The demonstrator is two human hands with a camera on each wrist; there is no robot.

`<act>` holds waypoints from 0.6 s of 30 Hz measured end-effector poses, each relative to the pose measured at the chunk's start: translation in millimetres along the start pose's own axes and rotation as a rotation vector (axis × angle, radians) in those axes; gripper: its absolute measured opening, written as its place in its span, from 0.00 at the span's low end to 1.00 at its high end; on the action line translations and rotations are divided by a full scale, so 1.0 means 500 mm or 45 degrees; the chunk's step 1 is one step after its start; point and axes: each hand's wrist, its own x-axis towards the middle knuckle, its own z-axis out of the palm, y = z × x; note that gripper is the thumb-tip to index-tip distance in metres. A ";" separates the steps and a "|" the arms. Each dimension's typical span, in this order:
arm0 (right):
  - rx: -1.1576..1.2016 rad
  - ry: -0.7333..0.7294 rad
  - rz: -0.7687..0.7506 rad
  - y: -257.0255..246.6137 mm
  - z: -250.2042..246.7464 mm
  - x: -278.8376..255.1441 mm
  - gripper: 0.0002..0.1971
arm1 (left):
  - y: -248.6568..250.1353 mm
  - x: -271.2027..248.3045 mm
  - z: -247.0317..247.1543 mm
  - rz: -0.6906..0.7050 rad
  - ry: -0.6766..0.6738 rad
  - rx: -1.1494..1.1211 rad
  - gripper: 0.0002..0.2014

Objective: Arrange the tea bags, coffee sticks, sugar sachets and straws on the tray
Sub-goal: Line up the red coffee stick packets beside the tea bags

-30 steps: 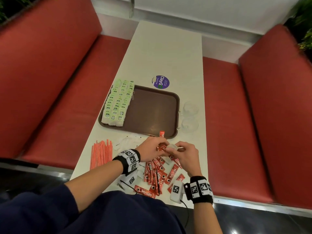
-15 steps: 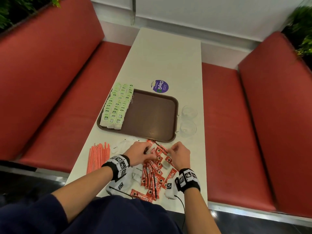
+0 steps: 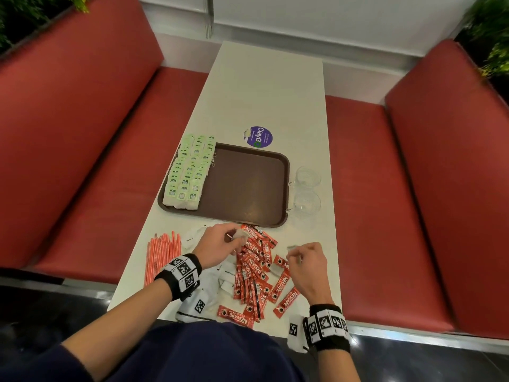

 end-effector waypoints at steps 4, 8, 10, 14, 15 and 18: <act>-0.224 -0.238 -0.087 0.010 0.039 -0.027 0.09 | 0.007 -0.007 0.004 -0.035 -0.016 -0.107 0.07; -0.275 -0.170 -0.161 0.013 0.062 -0.028 0.11 | 0.013 -0.006 0.004 -0.037 0.004 -0.187 0.05; -0.261 -0.128 -0.180 0.013 0.060 -0.027 0.10 | 0.016 -0.006 0.003 -0.068 0.010 -0.239 0.04; -0.051 0.002 -0.088 -0.013 0.031 -0.022 0.10 | 0.024 -0.005 -0.007 -0.129 0.007 -0.373 0.06; 0.014 0.066 -0.073 -0.025 0.019 -0.020 0.09 | 0.024 -0.006 -0.011 -0.131 0.006 -0.400 0.07; 0.245 0.244 -0.038 -0.072 -0.022 -0.017 0.08 | 0.027 -0.006 -0.020 -0.147 0.028 -0.499 0.08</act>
